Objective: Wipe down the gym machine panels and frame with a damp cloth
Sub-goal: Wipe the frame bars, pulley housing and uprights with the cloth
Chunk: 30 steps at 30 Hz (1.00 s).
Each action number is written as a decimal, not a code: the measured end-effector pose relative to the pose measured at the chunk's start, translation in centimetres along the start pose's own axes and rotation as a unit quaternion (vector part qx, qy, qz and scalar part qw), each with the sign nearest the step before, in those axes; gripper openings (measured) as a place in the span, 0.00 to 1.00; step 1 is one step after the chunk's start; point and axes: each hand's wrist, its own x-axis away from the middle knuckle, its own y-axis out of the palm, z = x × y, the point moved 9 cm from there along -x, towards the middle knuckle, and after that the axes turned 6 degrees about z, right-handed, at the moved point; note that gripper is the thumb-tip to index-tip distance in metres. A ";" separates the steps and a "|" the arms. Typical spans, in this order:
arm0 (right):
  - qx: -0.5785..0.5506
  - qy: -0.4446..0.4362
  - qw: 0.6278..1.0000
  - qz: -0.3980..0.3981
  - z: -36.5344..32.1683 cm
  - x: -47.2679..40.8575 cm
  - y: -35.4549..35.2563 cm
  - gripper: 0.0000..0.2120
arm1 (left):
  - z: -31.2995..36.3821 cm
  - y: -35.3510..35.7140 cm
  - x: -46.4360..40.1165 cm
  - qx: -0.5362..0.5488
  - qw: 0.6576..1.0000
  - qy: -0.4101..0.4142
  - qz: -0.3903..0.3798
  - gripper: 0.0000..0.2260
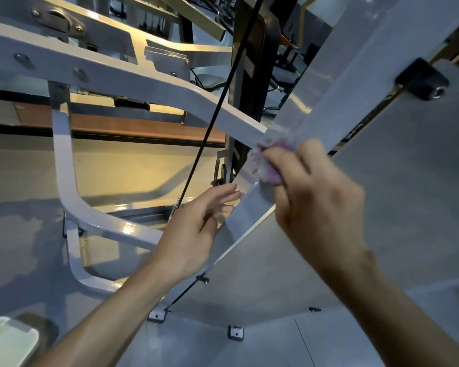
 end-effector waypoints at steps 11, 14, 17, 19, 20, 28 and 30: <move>-0.013 0.003 1.000 -0.024 -0.3 -0.5 -0.1 0.10 | -0.1 0.2 0.0 0.039 0.999 -0.025 0.019 0.27; 0.010 -0.062 0.993 -0.100 -1.9 2.8 3.6 0.12 | 0.2 0.1 -0.2 0.037 0.999 -0.022 0.018 0.28; -0.016 -0.049 0.996 -0.077 -0.9 1.0 1.6 0.11 | -0.1 0.2 -0.1 0.034 0.999 -0.024 0.015 0.26; -0.026 -0.021 0.999 -0.011 0.3 -0.8 -0.9 0.09 | -0.5 0.2 0.0 0.044 0.998 -0.027 0.019 0.24; -0.026 -0.006 1.000 0.011 0.8 -1.0 -1.5 0.10 | -0.6 0.2 0.0 0.050 0.998 -0.029 0.023 0.23; -0.005 -0.102 0.992 -0.070 -1.4 3.5 3.3 0.11 | -0.2 0.3 0.1 0.040 0.998 -0.029 0.034 0.28; -0.012 -0.081 0.996 -0.037 -0.5 1.5 1.0 0.09 | -0.2 0.5 0.2 0.049 0.998 -0.029 0.029 0.26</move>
